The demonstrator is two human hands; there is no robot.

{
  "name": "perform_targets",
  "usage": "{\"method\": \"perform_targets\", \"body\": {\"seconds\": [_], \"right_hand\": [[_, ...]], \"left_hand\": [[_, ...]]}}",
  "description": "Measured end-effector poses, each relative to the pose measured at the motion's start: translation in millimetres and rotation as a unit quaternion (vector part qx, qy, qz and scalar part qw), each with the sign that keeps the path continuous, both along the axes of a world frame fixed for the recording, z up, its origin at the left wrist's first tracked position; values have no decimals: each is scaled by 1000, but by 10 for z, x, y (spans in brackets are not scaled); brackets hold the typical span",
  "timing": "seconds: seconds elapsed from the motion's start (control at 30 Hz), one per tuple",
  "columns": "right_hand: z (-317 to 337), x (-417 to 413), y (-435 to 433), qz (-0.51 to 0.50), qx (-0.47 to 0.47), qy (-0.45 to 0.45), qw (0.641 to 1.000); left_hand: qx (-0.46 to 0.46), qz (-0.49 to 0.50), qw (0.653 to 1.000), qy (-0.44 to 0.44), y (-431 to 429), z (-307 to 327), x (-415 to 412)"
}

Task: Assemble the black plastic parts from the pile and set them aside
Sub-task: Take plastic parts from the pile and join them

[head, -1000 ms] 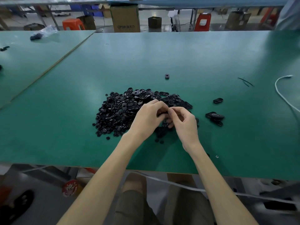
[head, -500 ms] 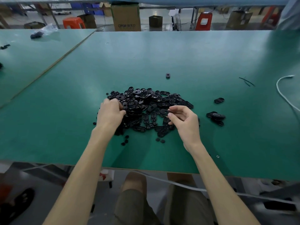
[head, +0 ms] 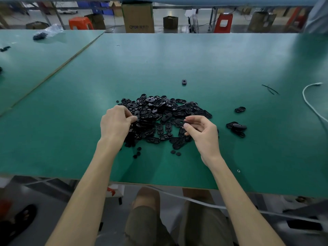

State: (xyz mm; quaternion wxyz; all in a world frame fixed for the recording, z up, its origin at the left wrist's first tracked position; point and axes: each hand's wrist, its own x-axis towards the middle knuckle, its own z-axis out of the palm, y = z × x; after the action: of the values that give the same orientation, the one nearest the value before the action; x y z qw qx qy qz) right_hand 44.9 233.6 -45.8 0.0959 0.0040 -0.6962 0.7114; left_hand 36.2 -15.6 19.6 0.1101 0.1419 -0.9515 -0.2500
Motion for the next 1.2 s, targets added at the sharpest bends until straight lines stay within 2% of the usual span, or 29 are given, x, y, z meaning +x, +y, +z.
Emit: {"method": "perform_targets", "body": {"seconds": [0.33,0.6,0.7,0.83,1.0,1.2], "right_hand": [[6,-2,0,2,0,-1,1000],[18,7,-3,2,4,-1,1000],[17,11,0,3,1,-2,1000],[23,10,-2,1,-5,-1,1000],[20,9,-6,-2,-11,0,1000],[21,4,14,-12,-38,6,999]], "left_hand": [[39,-8,999,-16,-25,-63,-14],[90,-26,995,18,-38,-38,-13],[185,-81,979,36,70,-2,-11],[340,-162,926,28,369,-6,33],[402,-191,895,20,738,-169,60],[404,-178,895,57,849,-336,25]]}}
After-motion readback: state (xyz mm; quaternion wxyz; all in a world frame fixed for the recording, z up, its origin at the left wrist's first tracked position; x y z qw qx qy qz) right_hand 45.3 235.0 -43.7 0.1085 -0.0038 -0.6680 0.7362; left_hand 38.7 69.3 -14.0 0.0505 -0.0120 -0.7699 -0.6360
